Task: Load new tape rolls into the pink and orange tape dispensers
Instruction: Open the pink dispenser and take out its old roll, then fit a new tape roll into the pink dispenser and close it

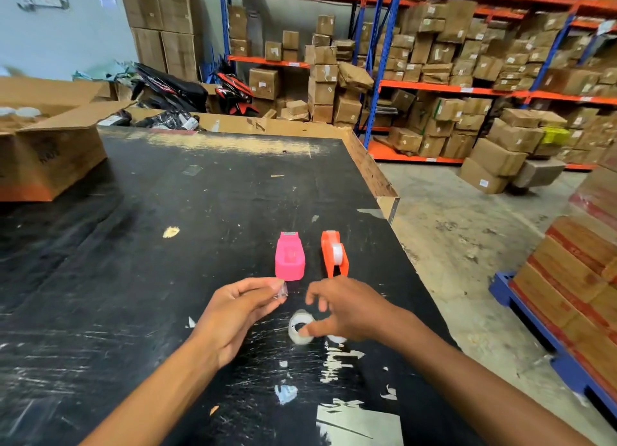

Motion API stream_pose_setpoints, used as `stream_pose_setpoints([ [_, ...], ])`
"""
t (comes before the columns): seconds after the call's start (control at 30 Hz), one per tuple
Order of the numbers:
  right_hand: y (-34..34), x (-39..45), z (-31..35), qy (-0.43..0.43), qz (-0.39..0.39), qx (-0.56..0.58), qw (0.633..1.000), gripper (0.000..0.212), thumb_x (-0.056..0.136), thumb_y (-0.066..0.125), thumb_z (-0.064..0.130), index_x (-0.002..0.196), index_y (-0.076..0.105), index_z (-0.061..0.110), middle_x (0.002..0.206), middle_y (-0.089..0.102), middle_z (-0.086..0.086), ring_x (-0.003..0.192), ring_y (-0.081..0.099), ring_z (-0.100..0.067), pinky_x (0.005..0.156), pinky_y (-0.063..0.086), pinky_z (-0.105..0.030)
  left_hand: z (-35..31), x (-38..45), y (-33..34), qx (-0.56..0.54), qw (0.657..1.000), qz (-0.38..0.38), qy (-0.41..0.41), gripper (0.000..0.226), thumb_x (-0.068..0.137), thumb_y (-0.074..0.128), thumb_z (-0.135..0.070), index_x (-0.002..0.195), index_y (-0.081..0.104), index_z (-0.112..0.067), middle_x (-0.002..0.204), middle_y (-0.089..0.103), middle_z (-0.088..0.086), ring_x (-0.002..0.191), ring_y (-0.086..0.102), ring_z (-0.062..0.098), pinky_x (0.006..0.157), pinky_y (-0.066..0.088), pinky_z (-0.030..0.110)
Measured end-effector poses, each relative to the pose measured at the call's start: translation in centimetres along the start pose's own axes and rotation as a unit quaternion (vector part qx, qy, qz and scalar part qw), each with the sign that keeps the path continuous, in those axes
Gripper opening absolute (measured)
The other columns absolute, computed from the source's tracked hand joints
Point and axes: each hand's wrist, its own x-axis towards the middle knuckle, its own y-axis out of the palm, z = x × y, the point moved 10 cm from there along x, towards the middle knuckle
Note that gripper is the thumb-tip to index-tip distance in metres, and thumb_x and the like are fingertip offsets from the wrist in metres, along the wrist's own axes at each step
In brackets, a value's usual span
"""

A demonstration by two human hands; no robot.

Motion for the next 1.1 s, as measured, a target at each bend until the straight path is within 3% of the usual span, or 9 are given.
stream_pose_setpoints([
  [0.07, 1.1, 0.7, 1.3, -0.02, -0.008, -0.059, 0.998, 0.062, 0.076, 0.069, 0.052, 0.123, 0.053, 0.015, 0.112, 0.064, -0.008, 0.101, 0.058, -0.027, 0.077, 0.044, -0.038, -0.2, -0.2, -0.5, -0.014, 1.0, -0.001, 0.005, 0.016, 0.085, 0.058, 0.007, 0.098, 0.067, 0.01, 0.089, 0.074, 0.019, 0.073, 0.075, 0.017, 0.065, 0.06, 0.018],
  [0.2, 2.1, 1.5, 2.2, -0.049, -0.013, -0.082, 0.995, 0.062, 0.082, 0.066, 0.043, 0.133, 0.045, 0.015, 0.123, 0.06, -0.013, 0.112, 0.056, -0.031, 0.085, 0.044, -0.041, 0.0, -0.6, -1.5, -0.026, 1.0, -0.012, 0.003, 0.019, 0.085, 0.059, 0.007, 0.1, 0.066, 0.014, 0.094, 0.073, 0.024, 0.076, 0.076, 0.021, 0.071, 0.061, 0.021],
  [0.3, 0.9, 1.8, 1.0, -0.033, -0.037, 0.097, 0.994, 0.064, 0.08, 0.071, 0.035, 0.136, 0.043, 0.022, 0.112, 0.061, -0.005, 0.091, 0.057, -0.017, 0.087, 0.051, -0.041, -0.1, -0.8, -2.2, -0.041, 0.999, -0.019, 0.001, 0.021, 0.085, 0.059, 0.006, 0.102, 0.066, 0.015, 0.099, 0.073, 0.027, 0.079, 0.076, 0.023, 0.075, 0.061, 0.023],
  [0.37, -0.7, 1.8, 0.6, -0.031, -0.073, 0.263, 0.961, 0.064, 0.077, 0.077, 0.026, 0.134, 0.047, 0.02, 0.097, 0.057, 0.002, 0.079, 0.055, -0.011, 0.083, 0.053, -0.035, -0.3, -0.9, -2.4, -0.052, 0.998, -0.018, 0.005, 0.022, 0.085, 0.059, 0.006, 0.103, 0.066, 0.015, 0.101, 0.072, 0.028, 0.08, 0.076, 0.023, 0.078, 0.061, 0.025],
  [0.5, -3.0, 1.2, 0.8, -0.057, -0.123, 0.421, 0.897, 0.056, 0.072, 0.081, 0.009, 0.122, 0.058, 0.015, 0.102, 0.06, -0.003, 0.089, 0.061, -0.02, 0.081, 0.054, -0.029, -1.0, -0.9, -1.9, -0.066, 0.998, -0.004, 0.018, 0.024, 0.086, 0.057, 0.006, 0.106, 0.065, 0.017, 0.103, 0.072, 0.029, 0.084, 0.075, 0.023, 0.081, 0.06, 0.027],
  [0.67, -3.4, 0.7, 2.1, -0.086, -0.136, 0.436, 0.886, 0.049, 0.073, 0.08, 0.007, 0.113, 0.061, 0.025, 0.112, 0.065, -0.009, 0.097, 0.064, -0.018, 0.086, 0.057, -0.027, -1.8, -1.3, -0.8, -0.049, 0.998, 0.007, 0.039, 0.018, 0.085, 0.059, 0.003, 0.097, 0.07, 0.01, 0.095, 0.076, 0.022, 0.08, 0.075, 0.018, 0.069, 0.06, 0.02],
  [0.87, -4.0, 0.4, 2.1, -0.101, -0.177, 0.429, 0.88, 0.047, 0.073, 0.081, 0.011, 0.115, 0.064, 0.023, 0.106, 0.066, 0.006, 0.097, 0.064, -0.008, 0.085, 0.056, -0.023, -2.2, -1.5, -0.8, -0.046, 0.998, -0.014, 0.035, 0.006, 0.081, 0.063, 0.005, 0.078, 0.067, 0.008, 0.087, 0.072, 0.024, 0.067, 0.072, 0.018, 0.064, 0.061, 0.022],
  [0.97, -4.2, 0.2, 2.2, -0.112, -0.189, 0.423, 0.879, 0.052, 0.073, 0.081, 0.011, 0.12, 0.062, 0.023, 0.11, 0.064, 0.004, 0.099, 0.063, -0.01, 0.089, 0.056, -0.027, -2.6, -1.6, -0.7, -0.048, 0.998, -0.013, 0.038, 0.011, 0.081, 0.064, 0.005, 0.091, 0.065, 0.005, 0.094, 0.068, 0.03, 0.069, 0.073, 0.02, 0.07, 0.062, 0.025],
  [1.1, -4.3, 0.0, 3.0, -0.142, -0.189, 0.399, 0.886, 0.056, 0.076, 0.078, 0.01, 0.125, 0.058, 0.026, 0.111, 0.058, 0.006, 0.104, 0.06, -0.006, 0.092, 0.055, -0.026, -3.2, -2.0, 0.2, -0.035, 0.998, 0.018, 0.051, 0.026, 0.085, 0.059, 0.003, 0.109, 0.069, 0.002, 0.105, 0.075, 0.02, 0.088, 0.075, 0.019, 0.076, 0.061, 0.023],
])
